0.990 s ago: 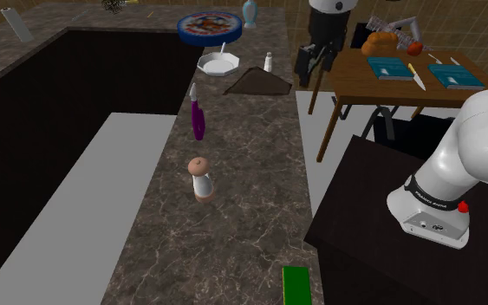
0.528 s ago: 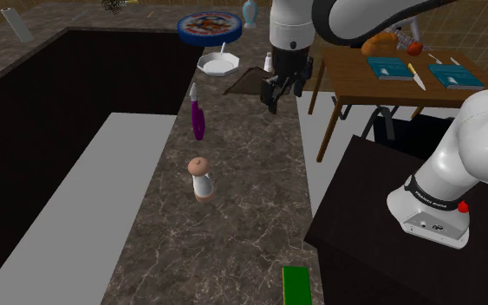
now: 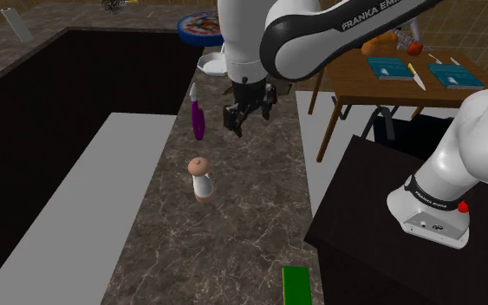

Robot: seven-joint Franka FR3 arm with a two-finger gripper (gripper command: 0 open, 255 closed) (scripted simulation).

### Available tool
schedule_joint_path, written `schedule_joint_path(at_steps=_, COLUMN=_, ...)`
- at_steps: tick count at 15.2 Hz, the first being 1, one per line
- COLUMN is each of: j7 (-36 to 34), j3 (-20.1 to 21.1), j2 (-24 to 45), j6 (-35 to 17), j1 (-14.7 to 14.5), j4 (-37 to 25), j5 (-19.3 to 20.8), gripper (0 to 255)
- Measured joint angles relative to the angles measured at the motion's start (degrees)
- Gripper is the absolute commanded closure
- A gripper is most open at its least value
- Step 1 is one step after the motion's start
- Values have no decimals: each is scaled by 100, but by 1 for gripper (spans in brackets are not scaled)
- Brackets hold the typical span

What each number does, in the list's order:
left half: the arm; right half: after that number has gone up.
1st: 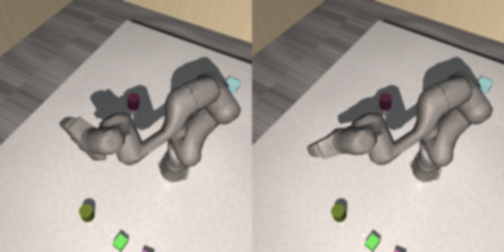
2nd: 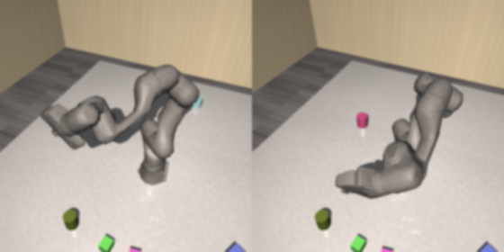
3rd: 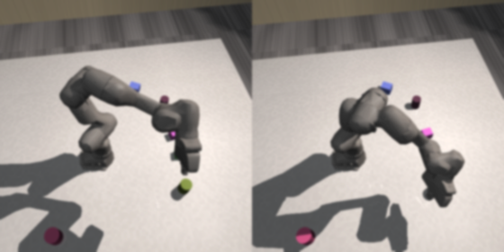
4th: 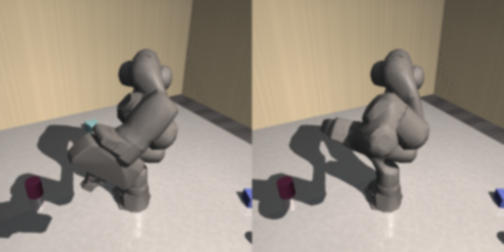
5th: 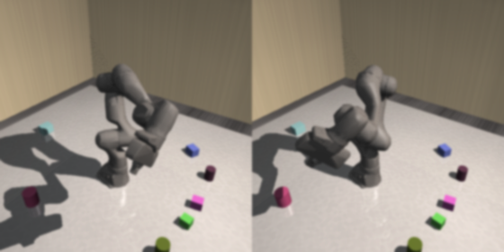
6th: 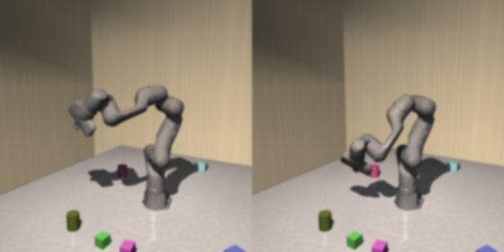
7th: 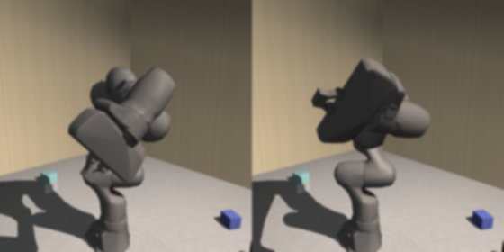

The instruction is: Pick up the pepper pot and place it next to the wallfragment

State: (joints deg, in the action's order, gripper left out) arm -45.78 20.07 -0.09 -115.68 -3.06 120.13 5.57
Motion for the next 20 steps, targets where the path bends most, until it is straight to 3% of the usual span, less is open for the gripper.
schedule_joint_path(at_steps=7, j7=-953, j3=62, j2=1672, j6=-100, j1=-335, j4=-1289, j5=629, gripper=0)
schedule_joint_path(at_steps=15, j7=-1648, j3=-141, j2=3599, j6=282, j1=-974, j4=-3354, j5=1108, gripper=0)
schedule_joint_path(at_steps=20, j7=-1736, j3=-204, j2=3899, j6=61, j1=-1035, j4=-3412, j5=1193, gripper=0)
